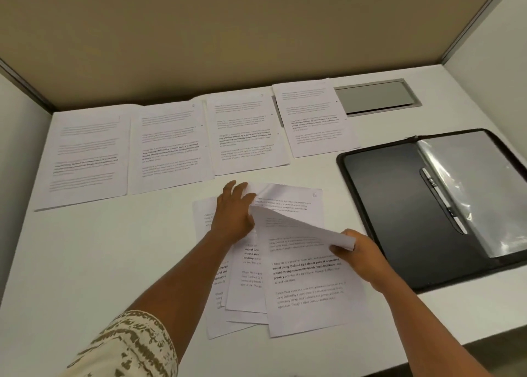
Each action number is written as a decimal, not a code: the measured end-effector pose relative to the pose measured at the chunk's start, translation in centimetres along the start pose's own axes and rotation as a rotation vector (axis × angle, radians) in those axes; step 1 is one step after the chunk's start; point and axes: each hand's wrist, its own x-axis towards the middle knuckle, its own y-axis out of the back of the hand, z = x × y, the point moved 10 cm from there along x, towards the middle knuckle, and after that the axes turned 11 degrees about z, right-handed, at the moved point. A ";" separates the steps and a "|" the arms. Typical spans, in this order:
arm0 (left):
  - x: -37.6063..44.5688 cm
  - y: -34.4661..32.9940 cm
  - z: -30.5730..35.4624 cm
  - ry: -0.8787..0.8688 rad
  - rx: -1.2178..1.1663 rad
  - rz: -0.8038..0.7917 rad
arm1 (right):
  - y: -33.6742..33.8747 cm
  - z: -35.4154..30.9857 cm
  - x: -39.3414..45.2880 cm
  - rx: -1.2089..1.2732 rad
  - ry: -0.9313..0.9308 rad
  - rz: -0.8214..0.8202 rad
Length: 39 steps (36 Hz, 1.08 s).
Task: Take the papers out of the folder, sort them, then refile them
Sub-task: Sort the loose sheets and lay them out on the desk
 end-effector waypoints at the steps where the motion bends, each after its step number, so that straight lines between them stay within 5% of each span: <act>1: 0.0 0.4 -0.1 0.028 -0.098 0.040 | 0.0 0.1 0.2 0.003 -0.003 -0.003; 6: -1.0 0.0 -0.5 0.393 -0.802 -0.087 | 0.1 -0.3 0.3 0.134 -0.028 0.015; 11: -2.5 -0.3 0.7 0.464 -1.083 -0.272 | 0.4 -0.9 1.0 0.212 -0.007 0.054; 18: -3.9 0.4 1.5 0.428 -1.114 -0.372 | -0.1 -2.3 1.2 0.397 0.041 0.034; 27: -4.9 -0.3 -1.8 0.826 -1.238 -0.258 | 0.7 -2.0 0.8 0.410 0.150 0.143; 39: -4.1 0.1 -3.9 0.947 -1.299 -0.103 | 1.1 -2.5 0.7 0.371 0.255 0.130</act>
